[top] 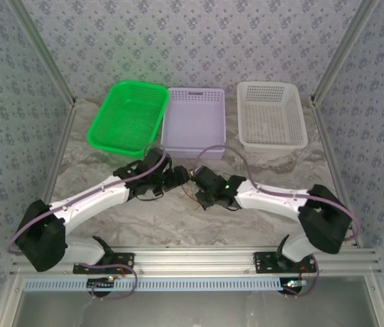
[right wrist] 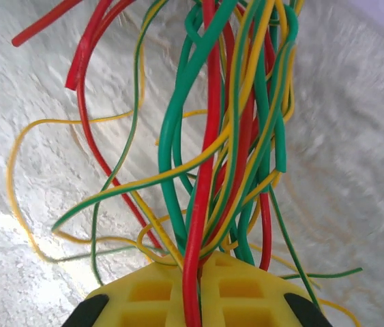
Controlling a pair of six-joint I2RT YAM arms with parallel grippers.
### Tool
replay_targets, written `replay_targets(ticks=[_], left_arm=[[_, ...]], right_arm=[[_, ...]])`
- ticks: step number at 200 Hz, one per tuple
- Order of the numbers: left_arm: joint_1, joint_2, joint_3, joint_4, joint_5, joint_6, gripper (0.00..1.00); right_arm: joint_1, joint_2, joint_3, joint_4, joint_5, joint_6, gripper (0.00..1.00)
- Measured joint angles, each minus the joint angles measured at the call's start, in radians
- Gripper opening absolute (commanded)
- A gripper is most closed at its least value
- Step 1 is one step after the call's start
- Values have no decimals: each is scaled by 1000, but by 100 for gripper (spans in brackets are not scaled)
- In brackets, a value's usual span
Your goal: Untangle the cables
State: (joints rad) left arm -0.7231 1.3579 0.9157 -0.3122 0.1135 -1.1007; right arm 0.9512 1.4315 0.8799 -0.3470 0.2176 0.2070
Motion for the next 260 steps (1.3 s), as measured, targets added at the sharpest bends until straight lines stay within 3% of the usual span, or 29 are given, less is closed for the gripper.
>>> replay_targets(ticks=[73, 81, 103, 128, 152, 208, 239, 260], left_arm=[[27, 160, 48, 163, 109, -121, 74], [28, 171, 53, 167, 112, -129, 67], [27, 203, 67, 179, 118, -130, 36], [27, 206, 72, 170, 110, -121, 23], [24, 179, 75, 142, 91, -102, 0], [27, 123, 107, 87, 42, -70, 0], [34, 101, 100, 103, 43, -71, 0], [45, 61, 46, 150, 43, -83, 0]], right_arm=[[3, -23, -19, 61, -11, -130, 0], [6, -23, -19, 63, -12, -137, 0], [17, -23, -19, 64, -8, -153, 0], [23, -21, -19, 57, 20, -164, 0], [21, -21, -15, 48, 47, -171, 0], [6, -21, 52, 13, 99, -193, 0], [2, -47, 84, -35, 101, -170, 38], [-13, -146, 83, -70, 83, -100, 53]])
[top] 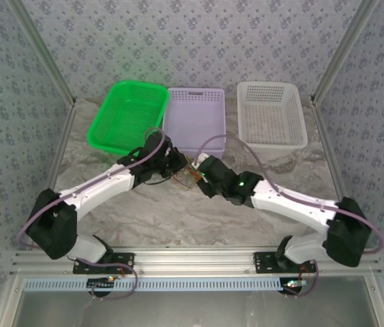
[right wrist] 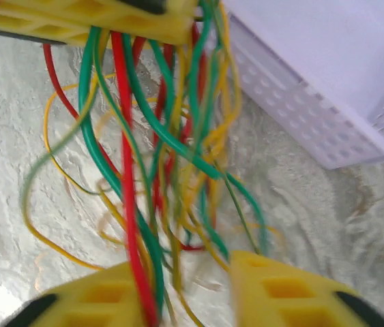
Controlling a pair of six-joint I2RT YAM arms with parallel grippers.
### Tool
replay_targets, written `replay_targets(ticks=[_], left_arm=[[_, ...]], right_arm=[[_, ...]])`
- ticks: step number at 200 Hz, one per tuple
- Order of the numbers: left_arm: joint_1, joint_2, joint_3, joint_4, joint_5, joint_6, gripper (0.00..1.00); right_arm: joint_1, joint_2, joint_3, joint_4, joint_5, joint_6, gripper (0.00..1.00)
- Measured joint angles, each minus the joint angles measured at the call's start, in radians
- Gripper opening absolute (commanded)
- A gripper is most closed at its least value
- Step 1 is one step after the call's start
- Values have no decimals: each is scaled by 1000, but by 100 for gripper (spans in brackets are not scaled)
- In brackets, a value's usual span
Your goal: Untangle the cables
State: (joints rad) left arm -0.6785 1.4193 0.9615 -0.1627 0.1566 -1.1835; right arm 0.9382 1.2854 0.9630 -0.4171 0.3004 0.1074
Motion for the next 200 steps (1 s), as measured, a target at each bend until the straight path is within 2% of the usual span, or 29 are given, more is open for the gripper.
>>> replay_targets(ticks=[27, 47, 72, 87, 126, 171, 185, 200], left_arm=[[17, -41, -73, 88, 20, 5, 0], [18, -41, -74, 154, 72, 59, 0], [18, -41, -58, 199, 172, 156, 0], [15, -42, -40, 200, 215, 213, 0], [14, -51, -5, 181, 294, 331, 0], [3, -53, 6, 153, 345, 393, 0], [-3, -51, 11, 142, 352, 402, 0], [-10, -50, 13, 138, 355, 409, 0]], right_arm=[[-71, -215, -52, 44, -101, 156, 68], [-183, -347, -119, 101, -221, 289, 72], [-356, -361, -168, 169, -430, 440, 73], [-409, -303, -166, 204, -537, 486, 73], [-395, -156, -146, 220, -735, 505, 69], [-375, -95, -134, 263, -833, 499, 62], [-374, -86, -134, 277, -846, 499, 57], [-373, -75, -132, 290, -850, 503, 47]])
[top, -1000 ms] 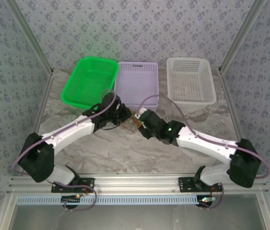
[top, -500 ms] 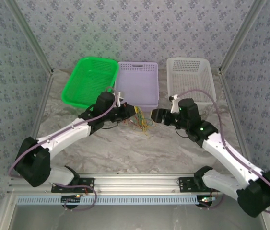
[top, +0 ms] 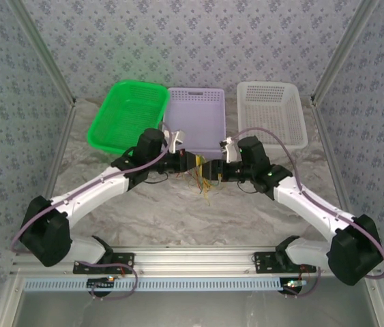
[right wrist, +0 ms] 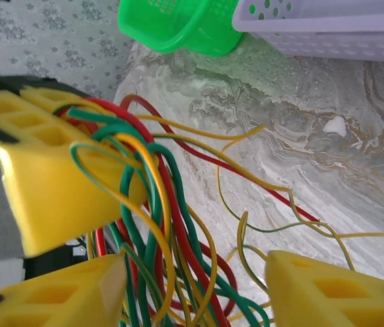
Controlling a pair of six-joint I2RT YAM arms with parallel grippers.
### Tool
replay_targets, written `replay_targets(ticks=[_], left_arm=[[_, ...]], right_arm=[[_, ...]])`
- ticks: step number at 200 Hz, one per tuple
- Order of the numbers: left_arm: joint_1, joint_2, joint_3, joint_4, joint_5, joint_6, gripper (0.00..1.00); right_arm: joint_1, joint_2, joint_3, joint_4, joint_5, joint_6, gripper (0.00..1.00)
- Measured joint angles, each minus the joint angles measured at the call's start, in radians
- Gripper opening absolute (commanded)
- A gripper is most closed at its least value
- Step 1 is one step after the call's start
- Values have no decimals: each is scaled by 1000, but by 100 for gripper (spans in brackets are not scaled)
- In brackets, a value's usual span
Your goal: Untangle the cables
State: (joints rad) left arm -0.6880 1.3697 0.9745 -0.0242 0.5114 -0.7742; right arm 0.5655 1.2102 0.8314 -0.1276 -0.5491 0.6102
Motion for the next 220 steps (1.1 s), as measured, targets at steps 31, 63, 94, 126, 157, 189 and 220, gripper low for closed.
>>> replay_targets(ticks=[31, 63, 94, 126, 157, 189, 220], left_arm=[[-8, 3, 0, -8, -14, 7, 0], [-16, -5, 13, -58, -71, 28, 8], [-34, -76, 14, -133, -142, 43, 50], [-19, -135, 14, -156, -196, 29, 65], [-19, -134, 14, -161, -228, -8, 65], [3, -134, 3, -184, -252, -51, 55], [20, -129, -9, -216, -245, -27, 44]], right_arm=[[4, 17, 9, 21, -8, -10, 2], [10, 0, 3, 21, 37, -25, 0], [23, -61, -10, -2, 95, -61, 0], [32, -74, -13, -46, 180, -98, 0], [62, -65, -16, -64, 222, -127, 0], [75, -64, -19, -69, 237, -159, 0], [77, -64, -19, -83, 243, -187, 0]])
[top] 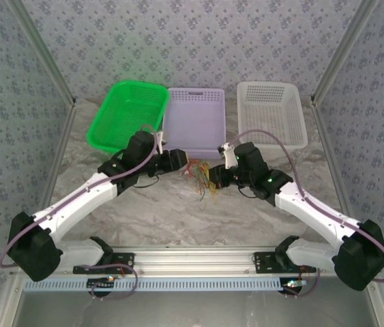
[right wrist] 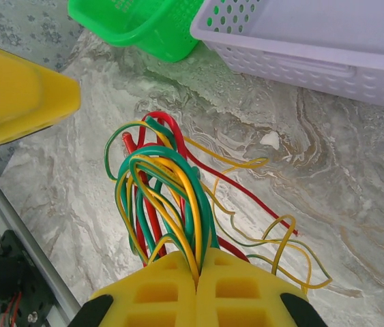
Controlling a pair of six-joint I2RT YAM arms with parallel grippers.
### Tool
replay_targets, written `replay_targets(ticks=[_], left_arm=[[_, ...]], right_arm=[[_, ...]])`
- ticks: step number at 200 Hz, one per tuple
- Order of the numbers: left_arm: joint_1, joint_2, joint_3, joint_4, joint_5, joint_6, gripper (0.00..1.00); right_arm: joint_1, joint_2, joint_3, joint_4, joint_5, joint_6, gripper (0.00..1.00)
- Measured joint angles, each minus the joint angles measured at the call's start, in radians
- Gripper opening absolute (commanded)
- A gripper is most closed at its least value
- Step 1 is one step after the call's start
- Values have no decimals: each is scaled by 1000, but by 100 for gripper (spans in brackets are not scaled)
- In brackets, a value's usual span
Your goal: Untangle the cables
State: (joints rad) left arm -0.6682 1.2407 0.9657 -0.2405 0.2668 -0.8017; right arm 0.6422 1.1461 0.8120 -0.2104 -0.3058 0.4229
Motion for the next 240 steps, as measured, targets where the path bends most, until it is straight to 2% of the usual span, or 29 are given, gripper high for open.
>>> replay_targets(ticks=[32, 67, 105, 147, 206, 240], left_arm=[[-27, 32, -1, -49, 13, 103, 37], [-34, 20, -58, -56, -11, 224, 42], [-38, -26, -137, -51, -58, 359, 43], [-88, -57, -241, 28, -101, 500, 49], [-108, -39, -264, 143, -166, 586, 52], [-114, 16, -263, 173, -192, 620, 48]], right_arm=[[0, 10, 0, -21, -7, -22, 0], [-15, 56, 29, -83, -50, -35, 0], [-35, 72, 67, -134, -100, -50, 0], [-47, 82, 90, -176, -141, -51, 0], [-47, 109, 114, -195, -175, -51, 0], [-47, 109, 114, -205, -187, -51, 0]])
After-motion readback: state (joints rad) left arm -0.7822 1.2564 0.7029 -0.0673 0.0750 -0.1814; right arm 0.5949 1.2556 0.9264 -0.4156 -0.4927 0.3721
